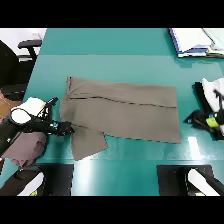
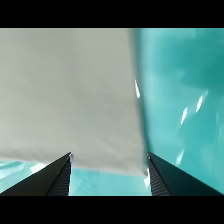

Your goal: Fold the shirts.

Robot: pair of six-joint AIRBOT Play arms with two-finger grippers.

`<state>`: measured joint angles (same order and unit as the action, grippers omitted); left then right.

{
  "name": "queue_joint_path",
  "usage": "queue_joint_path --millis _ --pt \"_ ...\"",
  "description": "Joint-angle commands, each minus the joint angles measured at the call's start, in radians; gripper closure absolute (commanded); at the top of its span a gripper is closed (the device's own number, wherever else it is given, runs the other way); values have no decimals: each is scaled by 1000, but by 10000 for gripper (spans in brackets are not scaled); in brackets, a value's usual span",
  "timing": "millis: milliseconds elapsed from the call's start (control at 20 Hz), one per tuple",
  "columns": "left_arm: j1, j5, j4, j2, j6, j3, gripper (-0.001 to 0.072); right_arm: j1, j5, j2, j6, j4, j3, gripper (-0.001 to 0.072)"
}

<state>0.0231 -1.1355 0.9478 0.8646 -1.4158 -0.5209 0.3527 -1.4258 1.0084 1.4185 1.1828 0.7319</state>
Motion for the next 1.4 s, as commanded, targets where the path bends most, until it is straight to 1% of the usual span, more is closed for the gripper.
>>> queue_joint_path --millis 0,100,200,250,300,400,450,500,600,800,900,1000,1050,1100,1250,1350 --pt "1 -23 -6 -16 3 -21 680 156 -9 37 -52 -13 -174 190" --pt "1 -13 -6 -16 3 -21 680 160 25 93 -65 -44 -231 205" --pt "1 -1 -6 -16 3 -21 679 112 72 149 -96 -134 -253 215" --pt "1 -2 -6 -16 3 -21 679 80 92 165 -105 -167 -250 312" --pt "1 -3 -6 -16 3 -21 679 44 114 172 -105 -179 -240 369" --pt "1 -42 4 -16 3 -32 681 -25 139 159 -104 -166 -203 578" --pt "1 -73 27 -16 2 -47 681 -52 139 137 -103 -150 -182 647" --pt "1 -108 56 -30 -6 -62 681 -72 126 110 -103 -129 -162 698" --pt "1 -161 95 -114 -49 -66 681 -92 52 33 -85 -45 -121 698" --pt "1 -373 105 -318 -140 -73 681 -92 -124 -156 -61 175 -41 698" --pt "1 -413 81 -349 -156 -105 681 -92 -171 -224 -54 207 4 698" --pt "1 -369 80 -324 -154 -150 681 -100 -167 -229 -49 195 54 699" --pt "1 -326 88 -293 -142 -169 681 -113 -157 -202 -47 196 80 699" --pt "1 -272 97 -245 -109 -192 681 -133 -137 -161 -47 196 110 698" --pt "1 -97 109 -43 -13 -280 680 -230 -36 23 -5 196 232 699" --pt "1 -4 118 112 32 -357 679 -274 9 171 2 168 339 699"
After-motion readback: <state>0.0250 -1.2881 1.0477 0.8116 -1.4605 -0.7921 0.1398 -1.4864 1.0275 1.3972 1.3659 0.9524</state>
